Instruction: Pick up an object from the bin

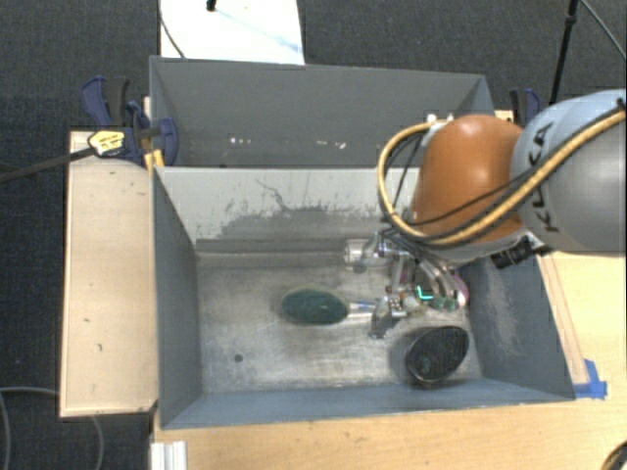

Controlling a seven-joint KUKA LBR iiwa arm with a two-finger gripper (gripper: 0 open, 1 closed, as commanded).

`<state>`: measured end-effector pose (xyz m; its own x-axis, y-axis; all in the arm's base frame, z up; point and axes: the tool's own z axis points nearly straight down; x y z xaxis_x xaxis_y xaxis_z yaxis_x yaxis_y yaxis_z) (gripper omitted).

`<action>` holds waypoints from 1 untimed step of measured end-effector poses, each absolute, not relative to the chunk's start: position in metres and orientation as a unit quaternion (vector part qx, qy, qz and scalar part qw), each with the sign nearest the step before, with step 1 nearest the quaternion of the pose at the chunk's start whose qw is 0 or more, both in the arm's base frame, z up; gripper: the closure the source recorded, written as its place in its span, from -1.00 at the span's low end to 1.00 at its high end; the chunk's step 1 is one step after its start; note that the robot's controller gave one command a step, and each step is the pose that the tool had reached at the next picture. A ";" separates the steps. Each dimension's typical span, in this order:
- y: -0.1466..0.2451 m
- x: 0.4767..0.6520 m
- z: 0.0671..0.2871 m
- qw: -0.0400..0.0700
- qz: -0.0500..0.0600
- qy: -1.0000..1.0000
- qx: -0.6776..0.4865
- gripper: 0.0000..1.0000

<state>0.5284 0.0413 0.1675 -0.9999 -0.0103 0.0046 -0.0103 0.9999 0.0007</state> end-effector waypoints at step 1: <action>0.084 0.548 0.072 -0.004 -0.001 -0.996 0.089 -1.00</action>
Offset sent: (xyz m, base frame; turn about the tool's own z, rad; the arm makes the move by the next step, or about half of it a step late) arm 0.0170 0.0413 -0.0975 -0.1674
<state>0.5480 0.0836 0.0718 -0.9843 -0.1765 -0.0081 -0.1765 0.9843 0.0005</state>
